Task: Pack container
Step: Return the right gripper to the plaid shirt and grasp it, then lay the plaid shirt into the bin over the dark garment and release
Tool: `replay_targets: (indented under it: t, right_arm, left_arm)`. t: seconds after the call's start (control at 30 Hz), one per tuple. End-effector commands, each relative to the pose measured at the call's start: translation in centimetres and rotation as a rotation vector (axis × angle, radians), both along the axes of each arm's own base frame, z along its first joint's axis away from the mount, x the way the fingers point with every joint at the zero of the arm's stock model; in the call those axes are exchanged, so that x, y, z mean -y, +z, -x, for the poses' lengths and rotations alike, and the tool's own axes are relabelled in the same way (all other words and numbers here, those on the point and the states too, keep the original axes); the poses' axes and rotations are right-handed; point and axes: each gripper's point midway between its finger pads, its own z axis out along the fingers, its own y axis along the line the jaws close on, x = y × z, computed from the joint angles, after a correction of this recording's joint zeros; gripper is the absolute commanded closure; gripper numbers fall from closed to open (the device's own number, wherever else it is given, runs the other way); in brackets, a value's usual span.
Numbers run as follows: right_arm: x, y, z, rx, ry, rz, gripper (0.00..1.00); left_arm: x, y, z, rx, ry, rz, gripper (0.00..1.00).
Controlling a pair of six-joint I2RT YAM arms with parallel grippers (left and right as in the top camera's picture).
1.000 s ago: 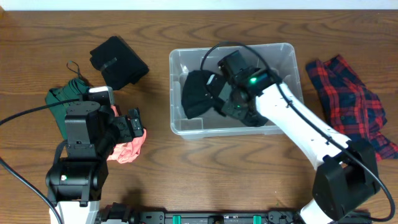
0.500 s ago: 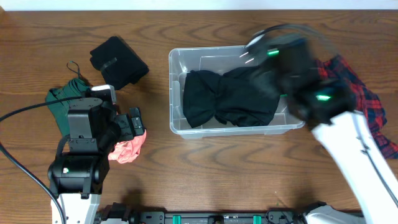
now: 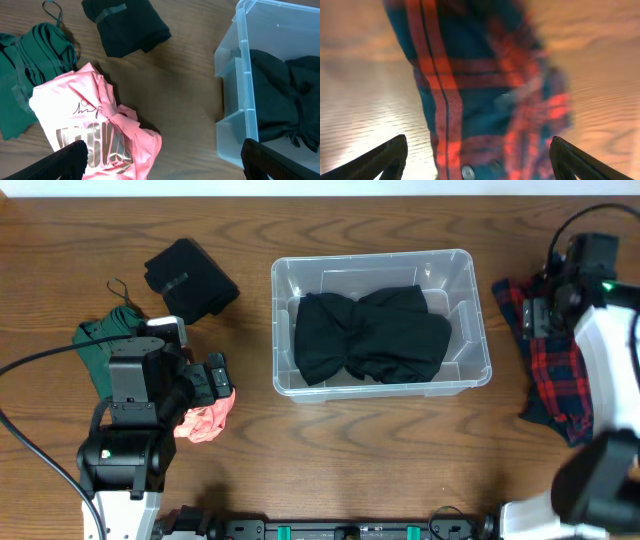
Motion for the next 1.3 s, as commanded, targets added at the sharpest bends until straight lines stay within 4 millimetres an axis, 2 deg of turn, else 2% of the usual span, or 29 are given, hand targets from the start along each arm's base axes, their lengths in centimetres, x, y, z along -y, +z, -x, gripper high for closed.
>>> replay_targets:
  t: [0.0,0.13,0.2,0.27,0.33,0.37,0.43,0.5,0.6,0.7,0.8,0.87,0.97,1.03,1.1,1.23,1.27]
  right_arm:
    - [0.3,-4.5,0.5,-0.121,-0.001,-0.020,0.11]
    - [0.2,-9.3,1.2,-0.240,-0.006,-0.047,0.11]
    - [0.7,-10.9,1.9,-0.286,-0.048,-0.026,0.20]
    - [1.2,-11.2,2.2,-0.300,-0.087,0.004,0.52]
    - [1.7,-10.7,2.2,-0.289,-0.114,0.040,0.94]
    - [2.0,-10.1,2.1,-0.274,-0.129,0.057,0.99]
    - [2.1,-8.4,1.5,-0.227,-0.134,0.071,0.99]
    - [2.1,-5.9,0.6,-0.156,-0.130,0.082,0.99]
    - [1.7,-0.8,-0.9,-0.020,-0.104,0.106,0.99]
    - [0.1,5.4,-2.1,0.150,-0.037,0.115,0.99]
    - [-2.9,10.9,-3.0,0.327,0.071,0.102,0.99]
    - [-6.1,14.1,-3.5,0.427,0.198,0.083,0.99]
    - [-11.1,16.8,-3.5,0.502,0.376,0.072,0.99]
    - [-14.5,17.3,-3.4,0.509,0.491,0.073,0.99]
    - [-18.3,16.8,-3.1,0.489,0.632,0.061,0.99]
    - [-26.0,13.6,-1.9,0.399,0.905,-0.013,0.98]
    - [-27.2,12.6,-1.7,0.370,0.939,-0.025,0.99]
  left_arm:
    - [0.1,0.8,-0.2,0.018,0.002,0.006,0.02]
    - [0.1,0.8,-0.2,0.018,0.002,0.006,0.02]
    - [0.1,0.8,-0.2,0.018,0.002,0.006,0.02]
    - [0.1,0.8,-0.2,0.018,0.002,0.006,0.02]
    - [0.1,0.8,-0.2,0.018,0.002,0.006,0.02]
    - [0.1,0.8,-0.2,0.018,0.001,0.006,0.02]
    - [0.1,0.8,-0.2,0.018,0.001,0.006,0.02]
    - [0.1,0.8,-0.2,0.018,0.001,0.006,0.02]
    - [0.1,0.8,-0.2,0.018,0.001,0.006,0.02]
    - [0.1,0.8,-0.2,0.018,0.001,0.006,0.02]
    - [0.1,0.8,-0.2,0.018,0.001,0.006,0.02]
    - [0.1,0.8,-0.2,0.018,0.002,0.006,0.02]
    - [0.1,0.8,-0.2,0.018,0.002,0.006,0.02]
    - [0.1,0.8,-0.2,0.018,0.002,0.006,0.02]
    - [0.1,0.8,-0.2,0.018,0.002,0.006,0.02]
    - [0.1,0.8,-0.2,0.018,0.002,0.006,0.02]
    - [0.1,0.8,-0.2,0.018,0.002,0.006,0.02]
